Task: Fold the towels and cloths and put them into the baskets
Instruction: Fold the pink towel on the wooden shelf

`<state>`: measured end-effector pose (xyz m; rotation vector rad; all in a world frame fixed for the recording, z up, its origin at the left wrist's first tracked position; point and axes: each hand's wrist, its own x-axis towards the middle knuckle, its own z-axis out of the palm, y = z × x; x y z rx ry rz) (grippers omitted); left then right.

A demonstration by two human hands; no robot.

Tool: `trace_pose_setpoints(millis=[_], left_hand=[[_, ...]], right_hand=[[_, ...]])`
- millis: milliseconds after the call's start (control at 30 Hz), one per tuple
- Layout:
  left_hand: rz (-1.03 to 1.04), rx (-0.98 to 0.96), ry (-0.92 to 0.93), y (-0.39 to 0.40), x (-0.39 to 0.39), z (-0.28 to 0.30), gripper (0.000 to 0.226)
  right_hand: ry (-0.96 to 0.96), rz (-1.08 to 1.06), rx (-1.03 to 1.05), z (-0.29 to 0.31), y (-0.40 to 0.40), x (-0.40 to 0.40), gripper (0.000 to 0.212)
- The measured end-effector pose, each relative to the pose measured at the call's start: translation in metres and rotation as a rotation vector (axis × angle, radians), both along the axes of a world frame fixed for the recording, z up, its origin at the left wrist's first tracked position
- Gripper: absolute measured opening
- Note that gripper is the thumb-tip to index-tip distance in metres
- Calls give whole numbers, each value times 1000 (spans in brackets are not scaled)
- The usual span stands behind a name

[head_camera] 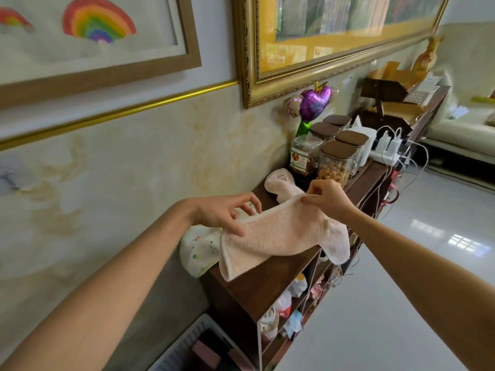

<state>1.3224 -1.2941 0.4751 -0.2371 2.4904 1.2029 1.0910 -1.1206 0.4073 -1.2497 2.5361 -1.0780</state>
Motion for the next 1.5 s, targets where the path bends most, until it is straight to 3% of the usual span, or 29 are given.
trace_pose_setpoints(millis=[100, 267, 367, 467, 600, 700, 800, 900, 1133, 1267, 1433, 1500], left_hand=[[-66, -60, -80, 10, -1, -4, 58], [45, 226, -247, 5, 17, -28, 65], [274, 31, -155, -5, 15, -61, 55], [571, -192, -42, -9, 11, -109, 56], [963, -449, 117, -1, 19, -155, 48], [1218, -384, 256, 13, 33, -179, 40], [1395, -189, 109, 32, 42, -201, 49], [1433, -25, 14, 44, 42, -211, 57], [1422, -76, 124, 33, 50, -208, 35], [1430, -13, 59, 43, 48, -202, 48], [1381, -54, -43, 61, 33, -195, 84], [1376, -107, -62, 62, 31, -199, 75]], right_hand=[[-52, 61, 97, 4, 0, 2, 18], [-362, 238, 325, 2, 15, 0, 17], [-303, 157, 321, -21, 8, -1, 10], [-143, -54, 260, -52, -1, 7, 30], [-18, -75, 254, -91, 7, 27, 52], [-77, -238, 155, -116, 21, 40, 43], [-289, -405, 130, -134, 31, 54, 26], [-484, -444, 154, -138, 32, 59, 29], [-609, -441, 281, -126, 28, 47, 13], [-708, -481, 461, -121, 36, 44, 8], [-722, -518, 251, -118, 25, 43, 32], [-738, -537, 126, -117, 21, 48, 32]])
